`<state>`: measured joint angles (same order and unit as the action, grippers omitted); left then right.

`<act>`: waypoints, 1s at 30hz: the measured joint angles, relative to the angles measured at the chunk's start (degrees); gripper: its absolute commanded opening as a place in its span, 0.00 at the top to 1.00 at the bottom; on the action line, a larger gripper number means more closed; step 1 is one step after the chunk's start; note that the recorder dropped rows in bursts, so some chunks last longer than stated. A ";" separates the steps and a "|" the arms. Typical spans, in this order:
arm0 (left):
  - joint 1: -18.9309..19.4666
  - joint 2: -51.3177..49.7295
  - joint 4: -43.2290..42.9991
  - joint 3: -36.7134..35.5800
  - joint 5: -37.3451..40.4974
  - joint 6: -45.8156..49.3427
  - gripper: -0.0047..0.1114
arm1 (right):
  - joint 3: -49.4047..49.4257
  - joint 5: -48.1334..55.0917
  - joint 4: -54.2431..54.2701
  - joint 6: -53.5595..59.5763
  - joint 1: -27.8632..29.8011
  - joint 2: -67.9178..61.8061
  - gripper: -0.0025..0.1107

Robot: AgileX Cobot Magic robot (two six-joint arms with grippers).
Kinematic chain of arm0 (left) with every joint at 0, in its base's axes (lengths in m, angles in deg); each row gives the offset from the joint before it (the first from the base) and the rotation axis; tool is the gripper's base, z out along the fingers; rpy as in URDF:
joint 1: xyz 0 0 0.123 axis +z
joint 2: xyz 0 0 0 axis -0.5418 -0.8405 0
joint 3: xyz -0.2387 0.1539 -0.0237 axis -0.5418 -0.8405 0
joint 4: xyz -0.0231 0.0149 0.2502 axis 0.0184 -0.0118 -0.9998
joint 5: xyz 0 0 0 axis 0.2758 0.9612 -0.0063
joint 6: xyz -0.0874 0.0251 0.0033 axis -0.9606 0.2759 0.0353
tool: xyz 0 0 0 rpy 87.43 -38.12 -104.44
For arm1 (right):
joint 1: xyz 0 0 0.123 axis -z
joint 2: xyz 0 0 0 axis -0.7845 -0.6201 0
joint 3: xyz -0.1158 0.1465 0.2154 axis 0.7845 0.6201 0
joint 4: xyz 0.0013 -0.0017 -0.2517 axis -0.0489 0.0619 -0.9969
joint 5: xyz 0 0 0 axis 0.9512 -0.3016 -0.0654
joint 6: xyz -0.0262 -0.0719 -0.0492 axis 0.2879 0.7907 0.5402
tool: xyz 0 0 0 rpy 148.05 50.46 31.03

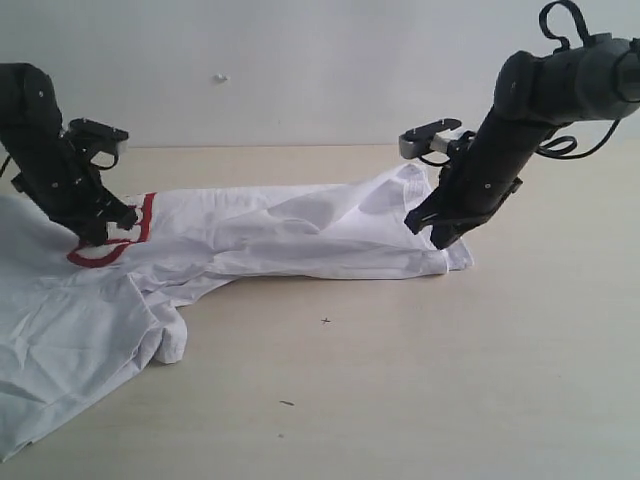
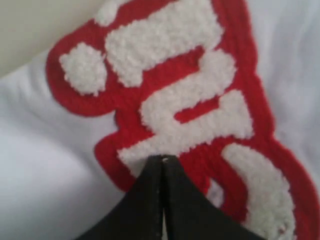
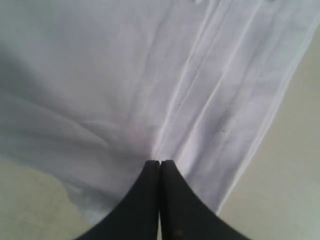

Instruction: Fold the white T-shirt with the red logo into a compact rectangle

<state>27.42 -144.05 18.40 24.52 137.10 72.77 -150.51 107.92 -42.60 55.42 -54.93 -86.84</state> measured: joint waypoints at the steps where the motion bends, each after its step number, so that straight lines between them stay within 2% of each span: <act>1: 0.10 0.00 -0.52 -0.78 -0.70 -0.65 0.96 | 0.00 -0.02 -0.57 -0.54 0.00 -0.56 0.98; 9: 0.10 0.44 -4.31 -3.55 -4.99 -7.96 0.96 | -0.40 -0.09 -5.11 -4.62 -0.21 -2.43 0.98; 16: 0.97 0.44 -15.80 -3.81 -6.00 -17.08 0.96 | -0.60 1.13 -12.68 -10.45 -0.51 -2.43 0.98; 25: 3.36 0.44 -11.05 -3.81 -7.41 -13.98 0.96 | -0.60 4.89 -12.27 -9.74 -0.31 -1.97 0.98; 30: 7.89 0.57 -8.57 -3.93 -11.71 -16.23 0.96 | -0.47 9.58 -16.44 -11.59 -0.31 -1.49 0.98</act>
<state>35.30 -143.48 9.82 20.59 125.39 56.54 -150.98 117.49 -59.03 43.84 -55.24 -88.33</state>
